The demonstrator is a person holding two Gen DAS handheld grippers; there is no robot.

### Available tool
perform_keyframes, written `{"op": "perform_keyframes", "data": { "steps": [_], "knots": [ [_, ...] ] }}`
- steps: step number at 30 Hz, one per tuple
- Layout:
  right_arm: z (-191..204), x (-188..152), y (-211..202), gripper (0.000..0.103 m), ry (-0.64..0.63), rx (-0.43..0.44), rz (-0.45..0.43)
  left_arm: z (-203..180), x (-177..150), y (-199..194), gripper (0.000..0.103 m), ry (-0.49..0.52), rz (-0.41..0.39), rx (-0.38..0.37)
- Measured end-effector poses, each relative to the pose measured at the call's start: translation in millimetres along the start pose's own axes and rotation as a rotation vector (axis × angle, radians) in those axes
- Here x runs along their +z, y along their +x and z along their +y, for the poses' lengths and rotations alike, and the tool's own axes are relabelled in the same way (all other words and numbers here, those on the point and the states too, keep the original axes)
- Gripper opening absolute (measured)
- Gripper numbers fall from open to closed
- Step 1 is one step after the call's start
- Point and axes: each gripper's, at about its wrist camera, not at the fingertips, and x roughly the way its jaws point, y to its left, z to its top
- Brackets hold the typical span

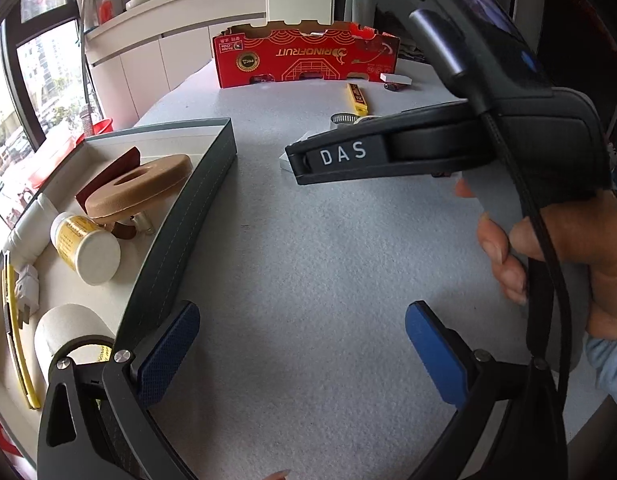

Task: Organize rigid objects
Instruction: 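Grasp the white tape roll with blue-red print with right tool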

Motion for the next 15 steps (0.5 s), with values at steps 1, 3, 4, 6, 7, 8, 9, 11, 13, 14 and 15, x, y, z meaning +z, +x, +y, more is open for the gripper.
{"op": "perform_keyframes", "data": {
  "steps": [1, 3, 4, 6, 7, 8, 9, 11, 13, 14, 15],
  "knots": [
    [0.5, 0.8, 3.7, 0.089, 0.001, -0.011, 0.006, 1.0, 0.6, -0.2, 0.103, 0.0, -0.002, 0.002],
    [-5.7, -0.4, 8.0, 0.062, 0.033, -0.036, 0.018, 2.3, 1.3, -0.1, 0.103, -0.001, -0.006, 0.006],
    [-13.4, -1.3, 9.7, 0.054, 0.064, -0.021, 0.027, 2.4, 1.4, 0.1, 0.103, 0.0, -0.01, 0.011],
    [-23.1, -2.2, 10.4, 0.054, 0.112, 0.034, 0.038, 1.8, 1.6, 1.1, 0.103, 0.004, -0.011, 0.018],
    [-23.5, -2.2, 8.8, 0.054, 0.108, 0.012, 0.044, 1.1, 2.0, 1.7, 0.103, 0.007, -0.008, 0.025],
    [-24.6, -3.5, 5.8, 0.054, 0.109, -0.004, 0.038, 0.7, 2.5, 0.9, 0.103, 0.005, -0.009, 0.028],
    [-27.9, -5.2, 0.6, 0.054, 0.125, 0.005, 0.025, 0.0, 3.3, -1.1, 0.103, 0.003, -0.012, 0.026],
    [-39.5, -9.3, -15.7, 0.054, 0.176, 0.026, -0.006, -4.2, 6.2, -8.8, 0.103, 0.011, -0.03, 0.018],
    [-54.7, -16.2, -34.6, 0.054, 0.219, 0.02, -0.034, -12.5, 11.2, -17.4, 0.103, 0.04, -0.054, 0.004],
    [-63.5, -22.4, -43.1, 0.054, 0.241, 0.008, -0.039, -17.6, 15.5, -20.9, 0.103, 0.057, -0.067, 0.0],
    [-73.4, -30.1, -50.3, 0.054, 0.265, -0.006, -0.038, -22.9, 20.3, -23.1, 0.103, 0.073, -0.075, -0.005]
  ]
}}
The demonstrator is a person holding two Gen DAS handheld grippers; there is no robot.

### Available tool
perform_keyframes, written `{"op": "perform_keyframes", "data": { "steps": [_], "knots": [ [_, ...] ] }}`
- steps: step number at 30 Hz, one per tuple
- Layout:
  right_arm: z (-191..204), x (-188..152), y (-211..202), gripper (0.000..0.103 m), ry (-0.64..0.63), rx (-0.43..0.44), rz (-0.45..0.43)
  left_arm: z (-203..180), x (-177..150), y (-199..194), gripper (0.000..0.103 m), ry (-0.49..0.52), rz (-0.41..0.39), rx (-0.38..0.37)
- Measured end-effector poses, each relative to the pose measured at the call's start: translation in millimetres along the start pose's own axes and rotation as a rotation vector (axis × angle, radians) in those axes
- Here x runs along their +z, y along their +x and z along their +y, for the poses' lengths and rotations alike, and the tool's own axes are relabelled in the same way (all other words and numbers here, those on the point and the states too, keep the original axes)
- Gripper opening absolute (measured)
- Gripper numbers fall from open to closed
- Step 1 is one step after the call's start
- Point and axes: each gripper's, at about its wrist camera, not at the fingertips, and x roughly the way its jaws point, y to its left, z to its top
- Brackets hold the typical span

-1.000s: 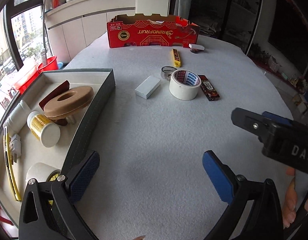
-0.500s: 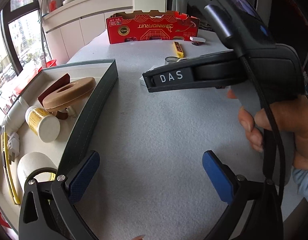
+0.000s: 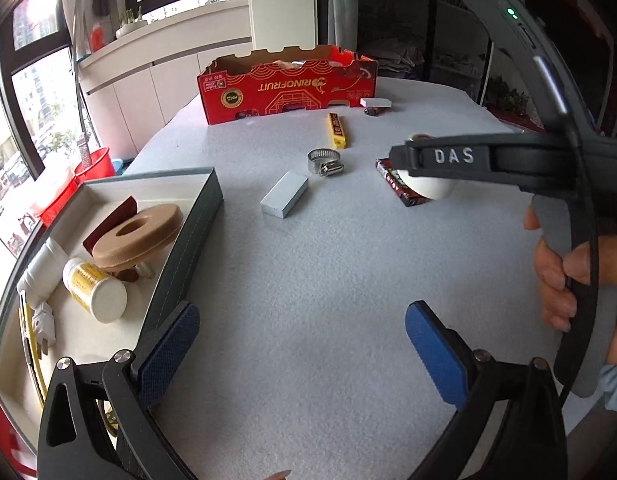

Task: Organize rigid objects
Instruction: 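Grasp the white tape roll with blue-red print with right tool, then grasp the white eraser block with left tool while right tool lifts the tape roll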

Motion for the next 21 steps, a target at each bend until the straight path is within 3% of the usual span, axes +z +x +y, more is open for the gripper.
{"op": "perform_keyframes", "data": {
  "steps": [6, 8, 11, 17, 21],
  "knots": [
    [-63.1, -45.5, -30.3, 0.054, 0.098, -0.113, 0.04, -15.5, 51.4, 26.1, 0.103, 0.033, 0.014, -0.011],
    [-74.8, -59.4, -36.5, 0.054, 0.125, -0.123, 0.05, -13.3, 69.1, 48.6, 0.103, 0.018, 0.056, -0.03],
    [-86.9, -73.3, -37.3, 0.054, 0.166, -0.107, 0.073, -9.7, 88.9, 80.6, 0.103, 0.014, 0.099, 0.002],
    [-90.4, -78.1, -37.9, 0.054, 0.193, -0.083, 0.061, -12.0, 94.2, 121.6, 0.102, 0.076, 0.161, 0.051],
    [-93.4, -80.8, -37.8, 0.054, 0.207, -0.06, 0.063, 3.8, 94.4, 133.2, 0.103, 0.011, 0.164, -0.031]
  ]
}}
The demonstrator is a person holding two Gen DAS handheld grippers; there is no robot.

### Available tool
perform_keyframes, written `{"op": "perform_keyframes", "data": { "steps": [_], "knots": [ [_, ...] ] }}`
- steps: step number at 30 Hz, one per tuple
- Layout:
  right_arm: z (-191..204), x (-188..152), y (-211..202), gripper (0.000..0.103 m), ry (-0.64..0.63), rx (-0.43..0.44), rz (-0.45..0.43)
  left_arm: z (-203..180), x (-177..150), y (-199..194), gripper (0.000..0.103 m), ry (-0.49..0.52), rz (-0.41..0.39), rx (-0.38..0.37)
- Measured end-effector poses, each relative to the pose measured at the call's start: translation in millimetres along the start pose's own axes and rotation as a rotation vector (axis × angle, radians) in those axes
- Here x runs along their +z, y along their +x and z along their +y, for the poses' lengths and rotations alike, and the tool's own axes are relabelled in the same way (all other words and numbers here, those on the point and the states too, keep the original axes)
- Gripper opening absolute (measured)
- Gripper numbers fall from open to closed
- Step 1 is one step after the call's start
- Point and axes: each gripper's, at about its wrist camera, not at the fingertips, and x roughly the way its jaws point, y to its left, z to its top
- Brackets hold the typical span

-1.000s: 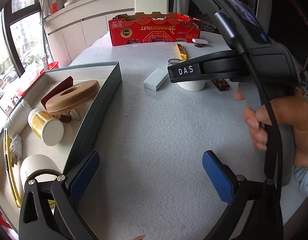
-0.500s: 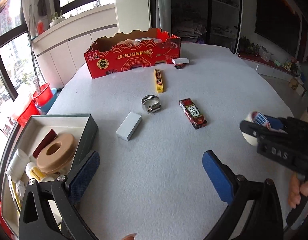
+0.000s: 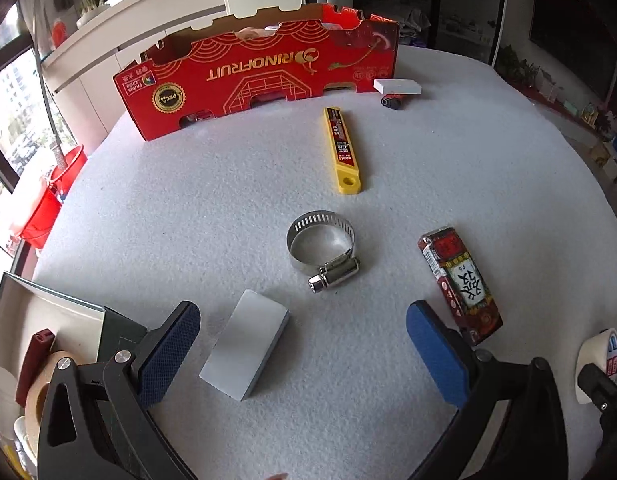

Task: Organize rigid objects
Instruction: 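Grasp the white eraser block with left tool while right tool lifts the tape roll, then carry the white block with left tool while right tool carries the tape roll to the tray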

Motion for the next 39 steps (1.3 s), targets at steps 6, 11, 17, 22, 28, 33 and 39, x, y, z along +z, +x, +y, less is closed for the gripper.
{"op": "perform_keyframes", "data": {
  "steps": [6, 11, 17, 22, 28, 33, 39],
  "knots": [
    [-0.8, -0.8, -1.2, 0.054, 0.007, 0.007, 0.005, 2.4, -4.9, 0.1, 0.101, -0.005, 0.008, -0.022],
    [-0.2, -5.4, -7.6, 0.054, 0.019, 0.036, 0.021, -18.5, -14.3, -18.9, 0.024, 0.087, -0.004, -0.088],
    [9.5, -10.7, -23.1, 0.054, 0.006, 0.053, 0.011, -23.0, -44.3, -44.4, 0.024, 0.014, 0.01, -0.142],
    [22.3, -16.8, -37.5, 0.054, -0.013, 0.068, 0.007, -32.4, -79.5, -81.4, 0.024, -0.013, -0.019, -0.164],
    [44.2, -29.6, -53.3, 0.054, -0.042, 0.08, 0.014, -34.4, -119.9, -122.8, 0.024, -0.056, -0.061, -0.169],
    [64.6, -36.1, -67.3, 0.054, -0.069, 0.087, 0.005, -18.3, -142.6, -149.0, 0.024, -0.128, -0.081, -0.153],
    [100.1, -38.7, -80.0, 0.054, -0.129, 0.117, -0.006, 12.0, -161.7, -185.3, 0.024, -0.192, -0.164, -0.065]
  ]
}}
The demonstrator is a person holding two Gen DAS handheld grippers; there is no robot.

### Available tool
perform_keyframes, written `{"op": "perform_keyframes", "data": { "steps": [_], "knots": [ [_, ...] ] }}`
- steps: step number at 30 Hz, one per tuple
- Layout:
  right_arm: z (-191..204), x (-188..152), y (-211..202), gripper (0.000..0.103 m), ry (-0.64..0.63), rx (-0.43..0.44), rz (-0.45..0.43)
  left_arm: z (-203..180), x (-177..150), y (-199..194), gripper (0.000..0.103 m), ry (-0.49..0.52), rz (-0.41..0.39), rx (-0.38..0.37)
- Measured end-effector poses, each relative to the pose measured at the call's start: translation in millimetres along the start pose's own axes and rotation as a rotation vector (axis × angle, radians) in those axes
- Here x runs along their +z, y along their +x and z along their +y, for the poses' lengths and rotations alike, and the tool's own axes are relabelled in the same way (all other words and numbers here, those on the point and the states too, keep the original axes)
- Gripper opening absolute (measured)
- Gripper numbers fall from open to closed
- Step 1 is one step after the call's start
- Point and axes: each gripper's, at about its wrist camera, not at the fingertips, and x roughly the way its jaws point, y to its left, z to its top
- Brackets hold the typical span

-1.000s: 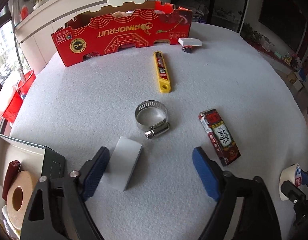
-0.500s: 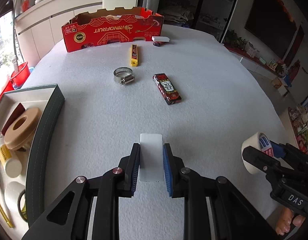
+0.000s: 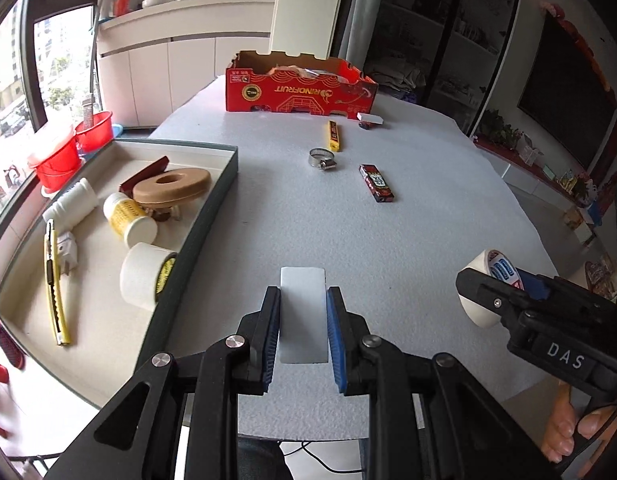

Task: Organize rigid objects
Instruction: 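Carry the white block with left tool while right tool carries the tape roll to the tray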

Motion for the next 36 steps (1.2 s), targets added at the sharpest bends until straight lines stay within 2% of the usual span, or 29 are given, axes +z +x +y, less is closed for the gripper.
{"op": "perform_keyframes", "data": {
  "steps": [9, 17, 27, 36],
  "knots": [
    [72.5, 17.7, -1.0, 0.054, -0.116, 0.095, -0.002, 73.2, -2.2, -44.4, 0.024, -0.13, -0.137, 0.151],
    [138.1, 39.7, 7.1, 0.054, -0.243, 0.156, -0.014, 143.5, -7.9, -54.2, 0.024, -0.257, -0.163, 0.278],
    [203.1, 67.1, 37.9, 0.054, -0.315, 0.208, -0.012, 176.0, -0.4, -45.3, 0.024, -0.312, -0.157, 0.321],
    [220.3, 72.6, 66.5, 0.054, -0.328, 0.2, 0.019, 178.9, 4.6, -16.7, 0.024, -0.335, -0.108, 0.324]
  ]
}}
